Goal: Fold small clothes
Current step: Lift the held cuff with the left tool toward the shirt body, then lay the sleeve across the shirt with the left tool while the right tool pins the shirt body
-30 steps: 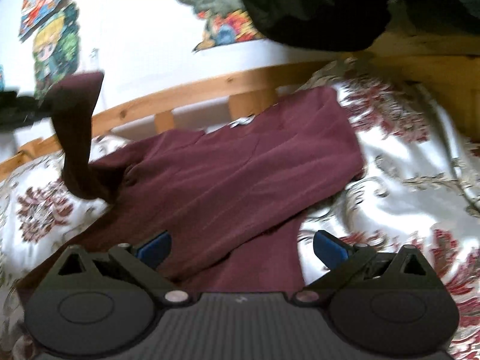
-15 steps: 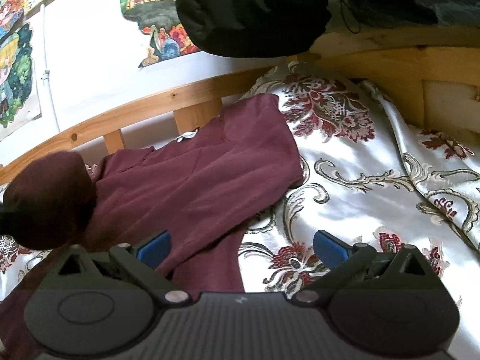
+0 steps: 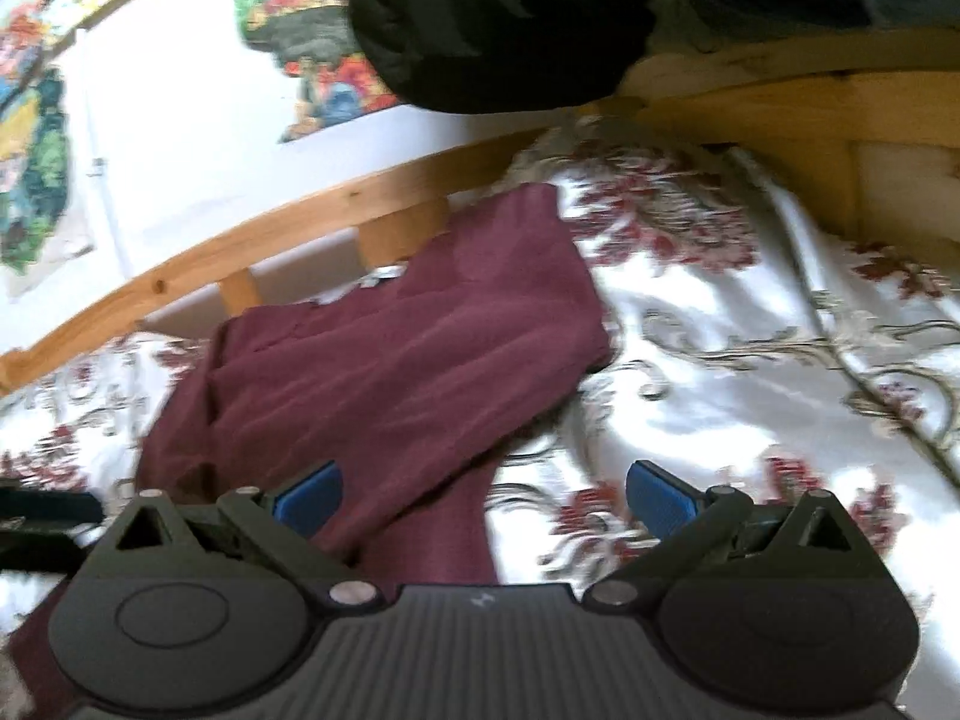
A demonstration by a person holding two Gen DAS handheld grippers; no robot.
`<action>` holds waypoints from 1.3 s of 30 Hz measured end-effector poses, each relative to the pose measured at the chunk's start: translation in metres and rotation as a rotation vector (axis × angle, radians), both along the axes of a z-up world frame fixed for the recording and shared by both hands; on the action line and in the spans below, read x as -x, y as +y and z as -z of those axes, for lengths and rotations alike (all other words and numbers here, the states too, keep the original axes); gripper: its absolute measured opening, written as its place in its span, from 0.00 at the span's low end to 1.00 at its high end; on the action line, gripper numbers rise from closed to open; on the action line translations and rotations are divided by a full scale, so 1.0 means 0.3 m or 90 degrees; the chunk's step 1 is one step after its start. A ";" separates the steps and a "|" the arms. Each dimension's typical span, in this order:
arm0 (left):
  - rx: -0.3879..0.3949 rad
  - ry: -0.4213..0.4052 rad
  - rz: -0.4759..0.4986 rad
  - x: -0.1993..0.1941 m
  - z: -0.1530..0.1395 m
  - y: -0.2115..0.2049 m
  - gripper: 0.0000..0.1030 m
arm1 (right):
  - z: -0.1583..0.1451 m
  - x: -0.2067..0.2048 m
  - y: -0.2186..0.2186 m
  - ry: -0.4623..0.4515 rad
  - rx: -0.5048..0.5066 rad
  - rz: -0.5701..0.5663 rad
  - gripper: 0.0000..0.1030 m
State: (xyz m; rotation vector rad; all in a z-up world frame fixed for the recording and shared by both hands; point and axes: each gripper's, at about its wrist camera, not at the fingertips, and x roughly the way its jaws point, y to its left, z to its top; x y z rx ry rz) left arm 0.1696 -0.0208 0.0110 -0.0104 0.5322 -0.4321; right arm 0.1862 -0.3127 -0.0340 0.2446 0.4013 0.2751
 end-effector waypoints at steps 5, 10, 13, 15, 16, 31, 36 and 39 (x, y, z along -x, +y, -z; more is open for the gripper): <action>-0.065 -0.032 -0.204 -0.100 -0.025 0.126 0.79 | 0.000 0.009 0.076 -0.002 0.020 -0.114 1.00; -0.107 -0.030 -0.269 -0.311 -0.072 0.245 0.78 | 0.022 0.012 0.132 0.025 0.034 -0.181 1.00; -0.140 0.010 -0.270 -0.458 -0.104 0.276 0.72 | 0.033 0.003 0.139 0.041 0.031 -0.203 0.97; -0.167 0.041 -0.263 -0.547 -0.113 0.283 0.72 | 0.040 -0.006 0.136 0.051 0.029 -0.211 0.96; -0.181 0.056 -0.256 -0.587 -0.113 0.282 0.72 | 0.048 -0.012 0.135 0.057 0.027 -0.212 0.95; -0.111 0.097 -0.304 -0.831 -0.016 0.330 0.05 | 0.098 -0.042 0.117 0.097 0.012 -0.216 0.78; -0.056 0.032 -0.387 -0.795 -0.068 0.388 0.04 | 0.102 -0.044 0.118 0.104 0.013 -0.226 0.22; -0.030 0.041 -0.415 -0.804 -0.063 0.428 0.05 | 0.091 -0.033 0.118 0.080 0.011 -0.225 0.13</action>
